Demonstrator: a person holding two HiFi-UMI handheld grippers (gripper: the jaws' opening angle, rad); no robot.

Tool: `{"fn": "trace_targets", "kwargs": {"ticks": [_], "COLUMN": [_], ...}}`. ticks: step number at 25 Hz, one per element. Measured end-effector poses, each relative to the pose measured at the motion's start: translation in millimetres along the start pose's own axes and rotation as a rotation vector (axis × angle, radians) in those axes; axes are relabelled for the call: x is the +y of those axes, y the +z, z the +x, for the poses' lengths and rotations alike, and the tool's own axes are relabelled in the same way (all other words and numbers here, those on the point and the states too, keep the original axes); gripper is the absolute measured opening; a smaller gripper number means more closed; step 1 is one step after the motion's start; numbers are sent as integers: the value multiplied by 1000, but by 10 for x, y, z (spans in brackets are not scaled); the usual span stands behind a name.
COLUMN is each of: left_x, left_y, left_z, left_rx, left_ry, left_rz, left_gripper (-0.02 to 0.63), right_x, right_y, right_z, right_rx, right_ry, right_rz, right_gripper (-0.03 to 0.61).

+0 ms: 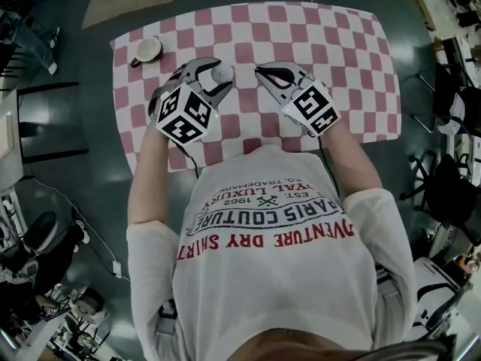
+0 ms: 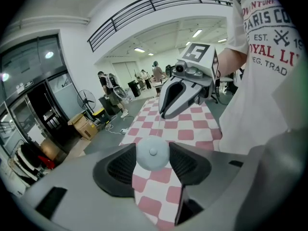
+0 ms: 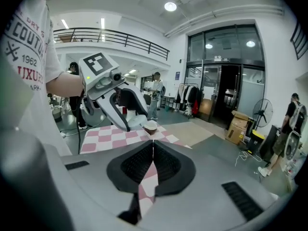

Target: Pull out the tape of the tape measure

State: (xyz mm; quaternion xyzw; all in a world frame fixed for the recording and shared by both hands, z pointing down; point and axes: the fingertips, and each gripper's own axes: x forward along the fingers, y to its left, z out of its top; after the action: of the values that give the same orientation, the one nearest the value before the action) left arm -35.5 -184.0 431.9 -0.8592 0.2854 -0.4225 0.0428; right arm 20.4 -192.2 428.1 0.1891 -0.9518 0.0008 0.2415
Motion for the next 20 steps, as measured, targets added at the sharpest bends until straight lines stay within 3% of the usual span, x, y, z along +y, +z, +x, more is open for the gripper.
{"fn": "trace_targets", "kwargs": {"ticks": [5,16,20], "left_x": [154,250,329], "left_y": [-13,120,30], "left_z": [-50,-11,-33], "left_rx": [-7,-23,2], "left_ry": [25,82,107], "left_rz": [-23,-2,-13], "left_gripper": [233,233,232], "right_x": [-358,-620,-819], "right_y": [-69,-172,-307], "right_z": [-160,-355,-519], "right_rx": [-13,-17,-15], "right_ry": [-86,-215,-287], "right_rz": [82,179,261], "right_gripper": [32,32,32]}}
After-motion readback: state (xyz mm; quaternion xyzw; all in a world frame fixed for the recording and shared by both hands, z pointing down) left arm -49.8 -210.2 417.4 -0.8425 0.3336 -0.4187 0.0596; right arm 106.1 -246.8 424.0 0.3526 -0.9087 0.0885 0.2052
